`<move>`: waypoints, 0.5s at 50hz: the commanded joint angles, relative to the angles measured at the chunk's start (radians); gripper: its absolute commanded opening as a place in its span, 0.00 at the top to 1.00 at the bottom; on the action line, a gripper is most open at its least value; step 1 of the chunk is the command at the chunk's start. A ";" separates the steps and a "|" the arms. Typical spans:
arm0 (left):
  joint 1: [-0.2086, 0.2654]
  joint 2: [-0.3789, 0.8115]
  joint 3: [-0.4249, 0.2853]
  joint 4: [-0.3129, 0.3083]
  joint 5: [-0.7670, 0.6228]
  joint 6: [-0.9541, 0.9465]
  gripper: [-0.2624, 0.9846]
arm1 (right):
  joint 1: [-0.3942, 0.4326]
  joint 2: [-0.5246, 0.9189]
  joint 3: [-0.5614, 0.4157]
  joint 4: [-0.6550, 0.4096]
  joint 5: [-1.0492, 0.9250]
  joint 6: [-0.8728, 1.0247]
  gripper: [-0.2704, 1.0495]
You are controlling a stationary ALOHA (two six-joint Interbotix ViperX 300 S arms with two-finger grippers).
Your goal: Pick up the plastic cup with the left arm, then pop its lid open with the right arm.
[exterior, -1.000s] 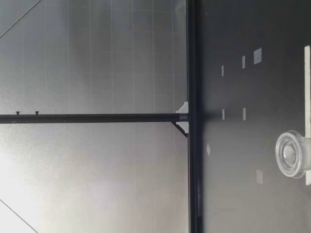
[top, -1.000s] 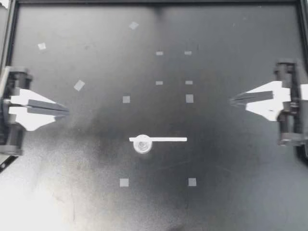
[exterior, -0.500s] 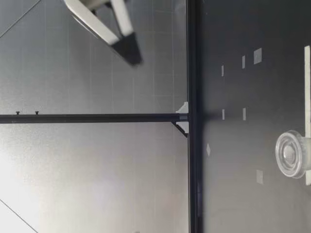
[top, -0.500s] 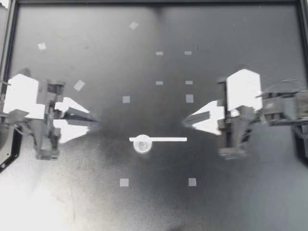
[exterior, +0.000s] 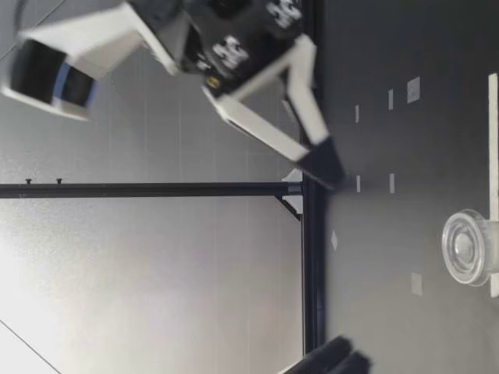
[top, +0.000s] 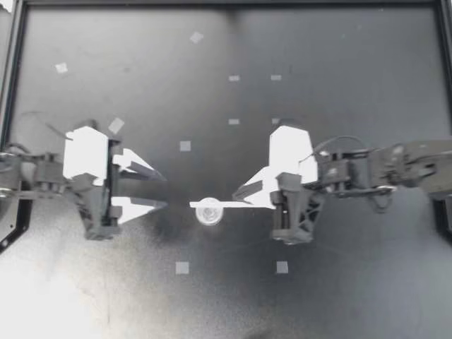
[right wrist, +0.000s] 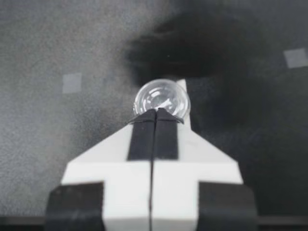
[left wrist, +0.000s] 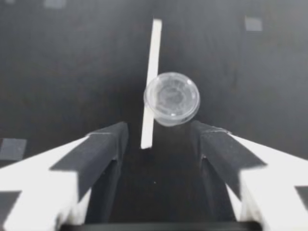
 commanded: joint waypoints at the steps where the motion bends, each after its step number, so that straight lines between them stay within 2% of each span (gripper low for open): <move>1: -0.002 0.048 -0.041 -0.002 -0.011 0.000 0.32 | 0.008 0.015 -0.034 0.000 -0.023 0.015 0.85; 11: -0.018 0.166 -0.095 0.000 -0.009 0.015 0.31 | 0.020 0.067 -0.055 0.000 -0.044 0.026 0.85; 25: -0.035 0.229 -0.117 0.000 -0.011 0.020 0.31 | 0.021 0.158 -0.110 -0.002 -0.048 0.074 0.85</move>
